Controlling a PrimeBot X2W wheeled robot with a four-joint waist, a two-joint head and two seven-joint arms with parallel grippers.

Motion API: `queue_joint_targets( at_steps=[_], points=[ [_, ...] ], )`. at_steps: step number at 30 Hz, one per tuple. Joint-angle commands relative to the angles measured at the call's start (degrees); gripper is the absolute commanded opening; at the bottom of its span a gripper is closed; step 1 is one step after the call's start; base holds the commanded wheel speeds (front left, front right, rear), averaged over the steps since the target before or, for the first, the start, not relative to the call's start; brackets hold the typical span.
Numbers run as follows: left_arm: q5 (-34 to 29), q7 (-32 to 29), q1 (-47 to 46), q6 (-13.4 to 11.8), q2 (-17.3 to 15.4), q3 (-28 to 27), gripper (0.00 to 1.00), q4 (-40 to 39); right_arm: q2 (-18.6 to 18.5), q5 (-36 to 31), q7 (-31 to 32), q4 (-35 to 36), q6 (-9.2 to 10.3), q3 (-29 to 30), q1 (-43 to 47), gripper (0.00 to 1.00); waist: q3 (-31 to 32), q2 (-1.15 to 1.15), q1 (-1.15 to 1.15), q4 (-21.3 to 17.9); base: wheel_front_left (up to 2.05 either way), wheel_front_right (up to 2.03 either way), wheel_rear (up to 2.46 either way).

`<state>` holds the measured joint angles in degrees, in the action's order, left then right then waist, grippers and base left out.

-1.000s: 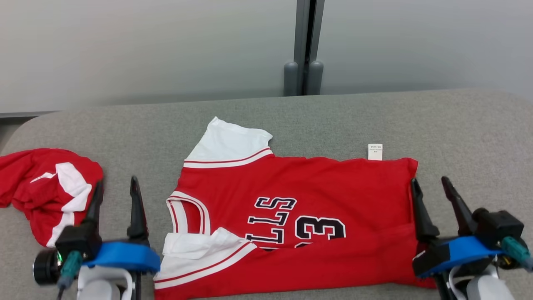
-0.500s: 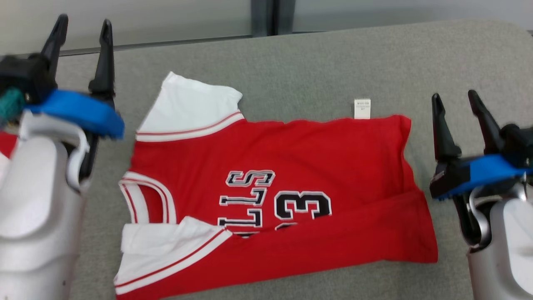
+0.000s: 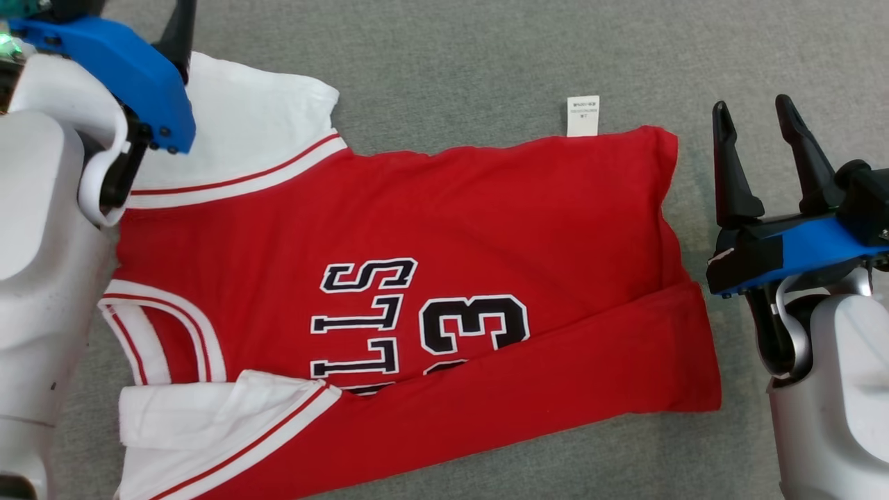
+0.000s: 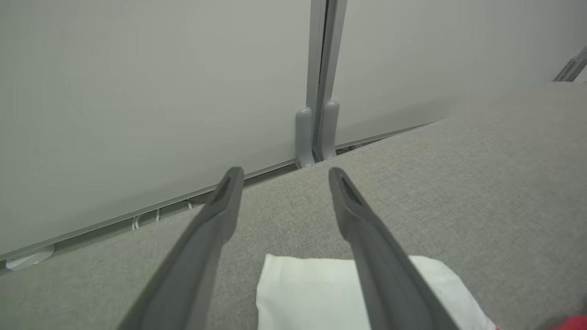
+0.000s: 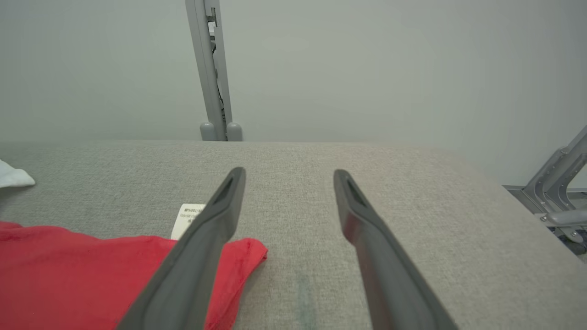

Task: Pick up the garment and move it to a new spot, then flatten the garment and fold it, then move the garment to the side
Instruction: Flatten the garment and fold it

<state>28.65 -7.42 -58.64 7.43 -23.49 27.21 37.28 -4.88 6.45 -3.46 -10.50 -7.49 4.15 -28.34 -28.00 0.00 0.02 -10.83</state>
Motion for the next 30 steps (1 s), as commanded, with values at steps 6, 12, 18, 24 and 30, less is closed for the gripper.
queue_joint_targets(
  at_steps=[6,12,18,24,30],
  points=[
    [6.7,-4.8,-0.8,0.0,-3.5,6.1,1.00,4.1,0.0,-0.2,-0.5,-0.2,-0.01,-0.3,-1.1,1.00,-1.7,0.00,-0.02,-1.8,0.00,0.00,0.00],
    [11.5,-7.0,-2.0,0.0,-5.8,9.7,1.00,7.5,0.1,-0.1,-0.8,-0.6,-0.01,-0.7,-1.7,1.00,-3.6,0.00,-0.02,-3.1,0.00,0.00,0.00],
    [13.8,-7.1,-2.6,0.0,-5.8,12.7,0.16,9.6,-0.4,0.6,-0.1,-2.0,-0.01,-1.7,-2.9,1.00,-3.8,0.00,-0.02,-3.3,0.00,0.00,0.00],
    [13.9,-3.2,-4.5,0.0,-5.2,15.4,0.00,10.2,-2.8,1.3,3.8,-3.6,-0.01,-3.8,-4.7,1.00,-2.1,0.00,-0.02,-2.2,0.00,0.00,0.00],
    [15.0,0.0,-5.6,0.0,-3.9,17.8,0.00,9.8,-5.6,2.9,10.4,-6.7,-0.01,-6.3,-6.3,1.00,-1.3,0.00,-0.02,0.1,0.00,0.00,0.00]
  ],
)
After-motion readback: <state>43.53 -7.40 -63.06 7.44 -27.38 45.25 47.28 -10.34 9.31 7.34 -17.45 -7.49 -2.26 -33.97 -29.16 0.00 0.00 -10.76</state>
